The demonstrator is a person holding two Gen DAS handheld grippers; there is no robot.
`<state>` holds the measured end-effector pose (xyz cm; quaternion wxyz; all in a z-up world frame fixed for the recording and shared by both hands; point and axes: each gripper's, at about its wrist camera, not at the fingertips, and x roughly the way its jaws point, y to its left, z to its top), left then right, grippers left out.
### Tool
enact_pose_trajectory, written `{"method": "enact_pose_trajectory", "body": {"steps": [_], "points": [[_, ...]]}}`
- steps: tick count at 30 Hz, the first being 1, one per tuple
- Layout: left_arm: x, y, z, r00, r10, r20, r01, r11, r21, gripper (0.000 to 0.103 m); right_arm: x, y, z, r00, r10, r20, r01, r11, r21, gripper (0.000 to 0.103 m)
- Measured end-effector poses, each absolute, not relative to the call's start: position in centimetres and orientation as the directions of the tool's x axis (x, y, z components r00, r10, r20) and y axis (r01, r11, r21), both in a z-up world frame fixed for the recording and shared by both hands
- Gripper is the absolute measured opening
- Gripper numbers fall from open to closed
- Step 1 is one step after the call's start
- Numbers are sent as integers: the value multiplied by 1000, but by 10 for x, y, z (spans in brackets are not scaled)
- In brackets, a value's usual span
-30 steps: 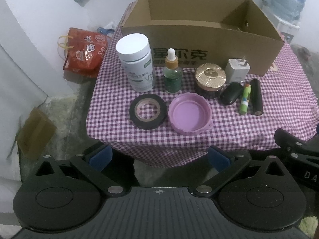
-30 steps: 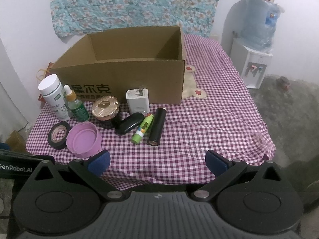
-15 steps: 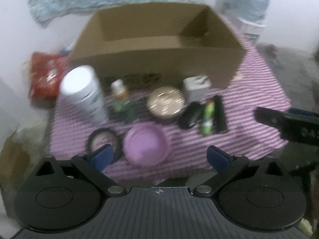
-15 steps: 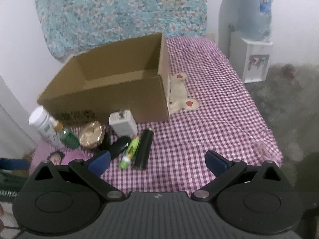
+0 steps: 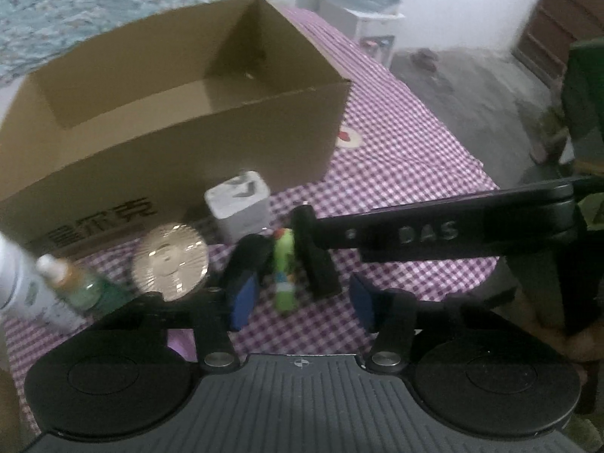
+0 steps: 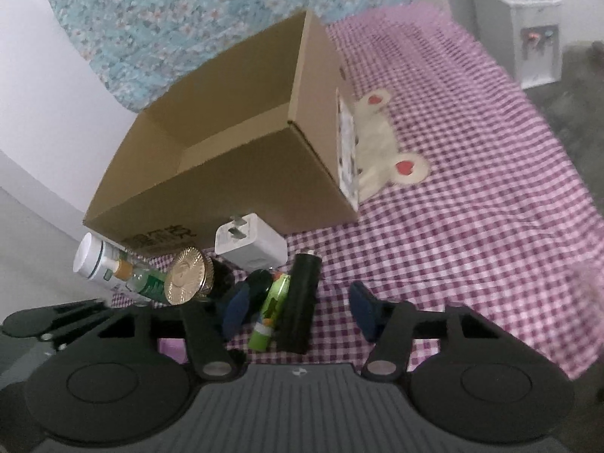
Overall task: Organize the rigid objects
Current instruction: 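Reach the right tool to the black cylinder and close on it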
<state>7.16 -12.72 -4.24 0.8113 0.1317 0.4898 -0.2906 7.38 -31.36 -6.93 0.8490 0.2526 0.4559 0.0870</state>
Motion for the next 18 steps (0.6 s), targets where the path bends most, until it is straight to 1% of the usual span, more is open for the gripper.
{"method": "enact_pose_trajectory", "body": {"steps": [1,3,6,9,15,18], "points": [[74,-131,-45,340,-342,-876,609,790,-72,45,76,-314,-71,563,383,-732,79,857,509,52],[76,-134,-50,321,-340,-884,619,782,-76,42,81,-313,-76,548,397,-736,74,854,515,43],[79,-139,-56,297,-340,-892,632,771,-83,33,88,-313,-82,523,419,-742,73,846,529,36],[82,-145,-60,281,-332,-901,639,765,-82,31,93,-312,-87,500,435,-749,71,841,537,31],[90,-157,-72,262,-306,-915,641,764,-72,30,105,-313,-102,460,476,-750,93,814,574,30],[95,-160,-77,252,-298,-921,639,765,-73,30,109,-317,-109,449,494,-744,107,797,594,27]]}}
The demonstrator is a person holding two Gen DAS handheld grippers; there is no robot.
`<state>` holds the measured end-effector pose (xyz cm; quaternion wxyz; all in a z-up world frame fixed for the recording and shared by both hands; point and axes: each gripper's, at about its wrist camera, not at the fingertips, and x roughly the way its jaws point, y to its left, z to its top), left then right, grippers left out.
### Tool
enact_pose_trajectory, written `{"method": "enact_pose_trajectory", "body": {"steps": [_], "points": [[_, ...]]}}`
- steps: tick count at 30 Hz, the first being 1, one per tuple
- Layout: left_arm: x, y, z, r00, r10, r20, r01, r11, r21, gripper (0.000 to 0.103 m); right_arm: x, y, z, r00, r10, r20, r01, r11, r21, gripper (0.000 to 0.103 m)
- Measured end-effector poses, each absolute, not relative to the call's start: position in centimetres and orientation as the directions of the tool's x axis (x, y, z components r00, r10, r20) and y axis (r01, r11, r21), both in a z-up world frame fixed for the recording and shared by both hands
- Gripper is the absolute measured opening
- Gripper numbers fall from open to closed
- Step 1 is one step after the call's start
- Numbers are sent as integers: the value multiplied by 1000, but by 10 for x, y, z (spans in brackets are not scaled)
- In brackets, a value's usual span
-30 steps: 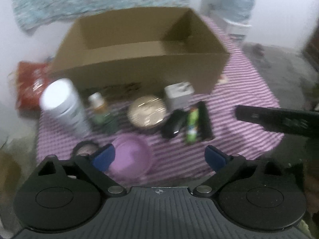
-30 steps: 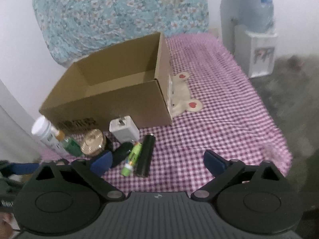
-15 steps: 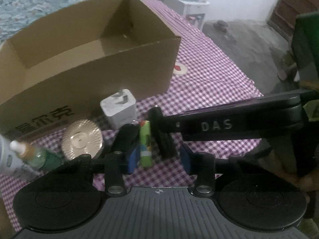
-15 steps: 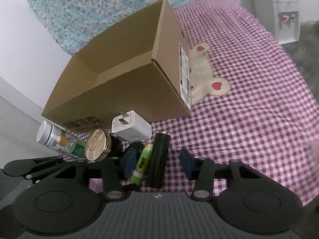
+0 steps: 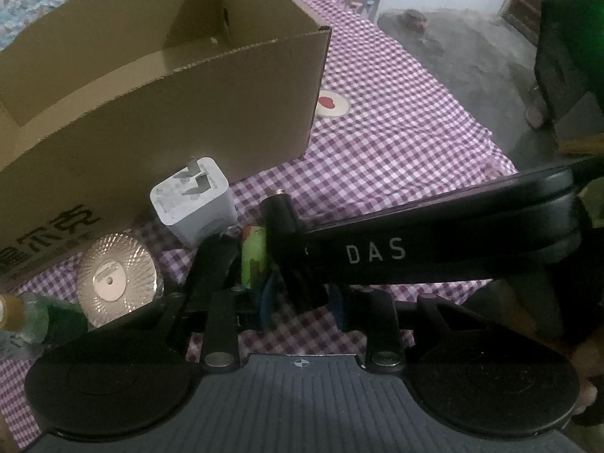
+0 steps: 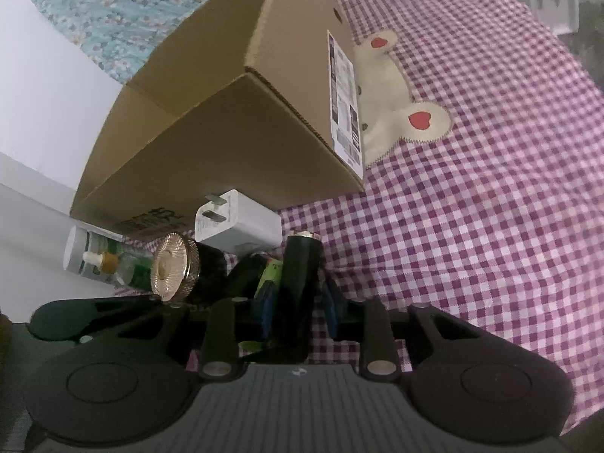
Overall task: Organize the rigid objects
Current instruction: 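Reach the right tool to the black cylinder and close on it, then carry the black cylinder into the cardboard box and open the right tool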
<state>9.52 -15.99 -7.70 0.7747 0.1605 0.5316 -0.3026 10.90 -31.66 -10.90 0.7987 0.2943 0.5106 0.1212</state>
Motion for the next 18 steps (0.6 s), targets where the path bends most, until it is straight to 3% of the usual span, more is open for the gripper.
{"method": "enact_pose_trajectory", "body": {"steps": [18], "points": [[81,-164,-60,315,-288,-904,645,764,-19,24,92,-334,-95,483,544,-686,134,729,671,24]]}}
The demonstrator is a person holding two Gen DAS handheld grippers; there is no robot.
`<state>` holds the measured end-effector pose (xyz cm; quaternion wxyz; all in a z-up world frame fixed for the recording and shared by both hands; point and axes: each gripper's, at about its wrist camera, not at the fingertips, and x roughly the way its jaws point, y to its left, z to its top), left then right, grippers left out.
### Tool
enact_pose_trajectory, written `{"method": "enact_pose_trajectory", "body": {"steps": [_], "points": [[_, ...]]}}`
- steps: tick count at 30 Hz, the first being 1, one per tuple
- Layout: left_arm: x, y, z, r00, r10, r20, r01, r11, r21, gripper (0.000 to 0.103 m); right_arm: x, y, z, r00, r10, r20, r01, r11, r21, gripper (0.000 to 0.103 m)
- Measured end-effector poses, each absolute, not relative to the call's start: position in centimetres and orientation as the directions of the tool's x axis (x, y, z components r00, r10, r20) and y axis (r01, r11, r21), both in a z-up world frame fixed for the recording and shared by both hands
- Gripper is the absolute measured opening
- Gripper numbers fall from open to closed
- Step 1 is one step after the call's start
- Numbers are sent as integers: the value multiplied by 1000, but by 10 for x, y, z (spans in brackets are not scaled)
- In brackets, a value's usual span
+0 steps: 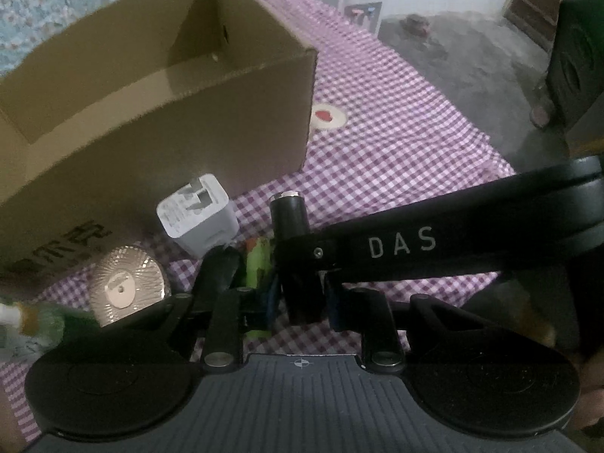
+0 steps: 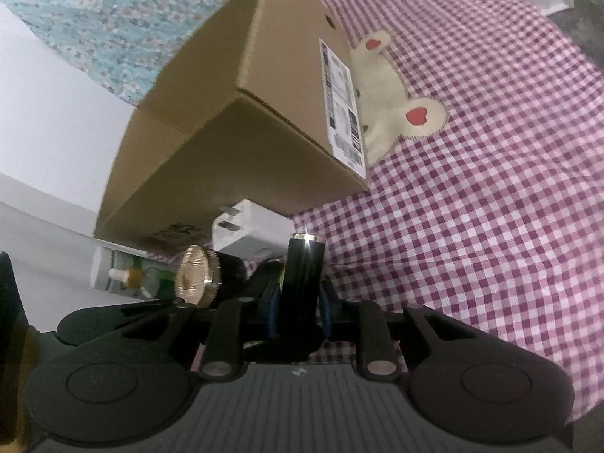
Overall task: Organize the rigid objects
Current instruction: 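Carry the black cylinder into the cardboard box and open the right tool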
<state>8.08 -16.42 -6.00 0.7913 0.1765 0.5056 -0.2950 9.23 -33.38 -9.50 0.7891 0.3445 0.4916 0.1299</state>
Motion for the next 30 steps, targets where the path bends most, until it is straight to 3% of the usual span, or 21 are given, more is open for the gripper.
{"method": "enact_pose_trajectory", "body": {"steps": [12,20,25,30], "points": [[42,-129,31,501,-345,-793,597,802,29,23,52,-319,3,586,518,-624,4,768,641,24],[101,-74,85,607,-261,-751,440,897,44,23,120,-258,76,591,604,-534,-228,761,608,23],[170,-50,71,562,-175,-808,350,936,41,23,201,-215,68,475,681,-557,-241,710,662,23],[222,-28,35,458,-146,-877,294,956,-5,23,279,-188,22,319,723,-613,-129,674,728,22]]}}
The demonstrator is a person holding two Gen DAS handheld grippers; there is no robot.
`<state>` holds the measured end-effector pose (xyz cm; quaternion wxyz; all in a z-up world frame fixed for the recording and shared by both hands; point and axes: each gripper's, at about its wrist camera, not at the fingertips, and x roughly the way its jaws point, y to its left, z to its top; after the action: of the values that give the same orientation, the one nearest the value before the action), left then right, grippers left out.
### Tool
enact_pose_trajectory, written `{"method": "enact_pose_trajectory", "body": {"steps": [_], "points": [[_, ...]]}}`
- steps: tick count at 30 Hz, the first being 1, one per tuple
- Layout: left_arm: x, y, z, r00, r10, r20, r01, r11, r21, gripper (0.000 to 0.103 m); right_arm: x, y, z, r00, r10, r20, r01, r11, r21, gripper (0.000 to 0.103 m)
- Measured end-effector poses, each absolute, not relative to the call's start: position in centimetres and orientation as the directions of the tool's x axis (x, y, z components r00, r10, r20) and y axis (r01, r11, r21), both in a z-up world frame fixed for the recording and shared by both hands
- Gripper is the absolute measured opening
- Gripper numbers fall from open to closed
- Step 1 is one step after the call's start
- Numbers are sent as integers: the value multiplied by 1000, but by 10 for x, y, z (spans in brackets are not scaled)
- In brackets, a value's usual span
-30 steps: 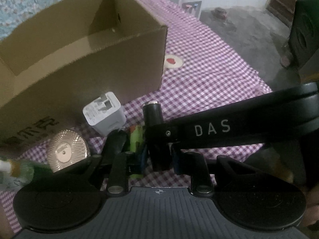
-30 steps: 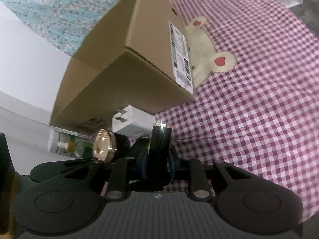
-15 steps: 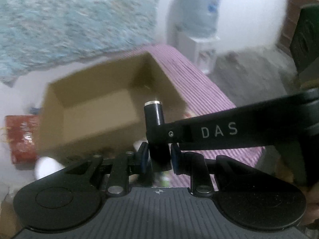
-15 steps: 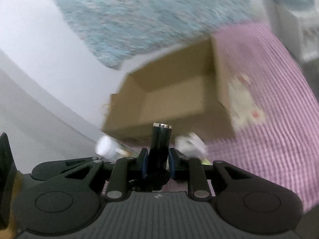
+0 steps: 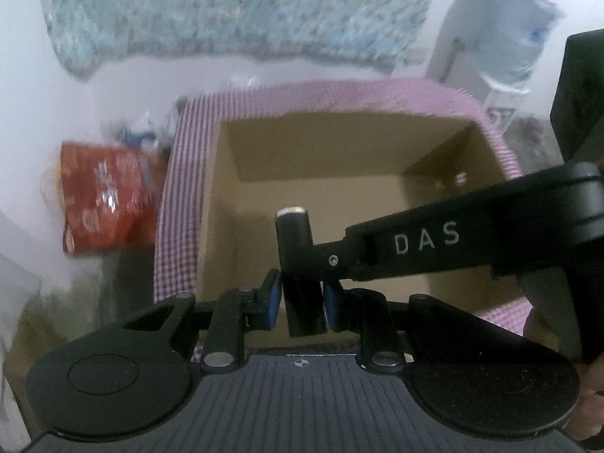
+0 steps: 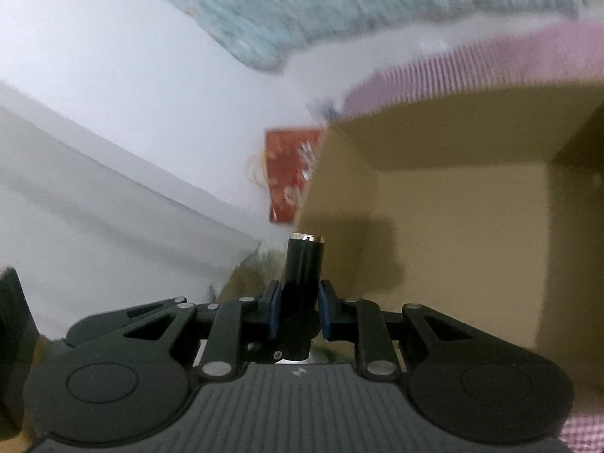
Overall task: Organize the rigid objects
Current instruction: 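Carry the black cylinder into the cardboard box and open the right tool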
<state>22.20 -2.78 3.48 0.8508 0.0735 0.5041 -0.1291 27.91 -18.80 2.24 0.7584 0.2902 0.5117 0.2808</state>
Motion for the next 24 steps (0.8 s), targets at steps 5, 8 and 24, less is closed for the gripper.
{"method": "enact_pose_trajectory", "body": {"steps": [5,8,24], "points": [[245,-17,10,405,-94,-909,260,965,17,24,323,-173,-27,213,738,-641,-7,657,754,20],[249,-14,5,401,-65,-914,250,968,41,25,334,-164,-47,178,733,-656,23,664,748,20],[194,-6,66,531,-125,-838,242,970,8,51,297,-213,-7,266,772,-577,12,596,803,21]]}}
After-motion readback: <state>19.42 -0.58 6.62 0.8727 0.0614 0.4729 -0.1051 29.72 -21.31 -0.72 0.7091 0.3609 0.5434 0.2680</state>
